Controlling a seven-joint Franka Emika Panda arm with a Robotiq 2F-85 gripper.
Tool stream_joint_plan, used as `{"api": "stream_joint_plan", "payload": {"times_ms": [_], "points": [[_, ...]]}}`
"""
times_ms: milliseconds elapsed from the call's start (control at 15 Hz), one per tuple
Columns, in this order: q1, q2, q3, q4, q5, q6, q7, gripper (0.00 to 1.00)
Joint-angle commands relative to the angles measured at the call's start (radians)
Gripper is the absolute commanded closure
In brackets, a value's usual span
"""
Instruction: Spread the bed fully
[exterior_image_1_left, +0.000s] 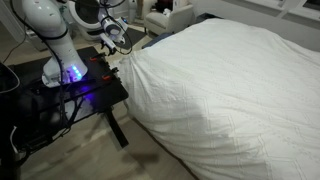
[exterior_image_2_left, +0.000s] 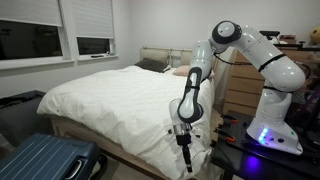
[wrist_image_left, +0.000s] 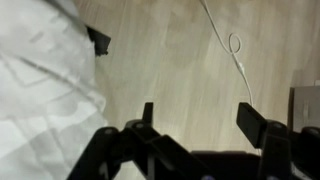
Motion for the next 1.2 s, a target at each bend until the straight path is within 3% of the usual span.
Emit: {"api": "stream_joint_plan", "payload": {"times_ms": [0,200,600,867,1133], "points": [[-0.064,-0.007,0.018,0.001,-0.059,0.175,-0.024,0.0],[-0.109,-0.02,0.023,0.0,-0.15,0.32,0.011,0.0],[-0.178,-0.074,0.039,0.003,-0.303,0.454,0.074,0.0],[-0.172,-0.127,0.029,0.001,-0.367,0.521,0.138,0.0],[-0.158,-0.212,0.027,-0.003,-0.389,0.515,0.209,0.0]]}}
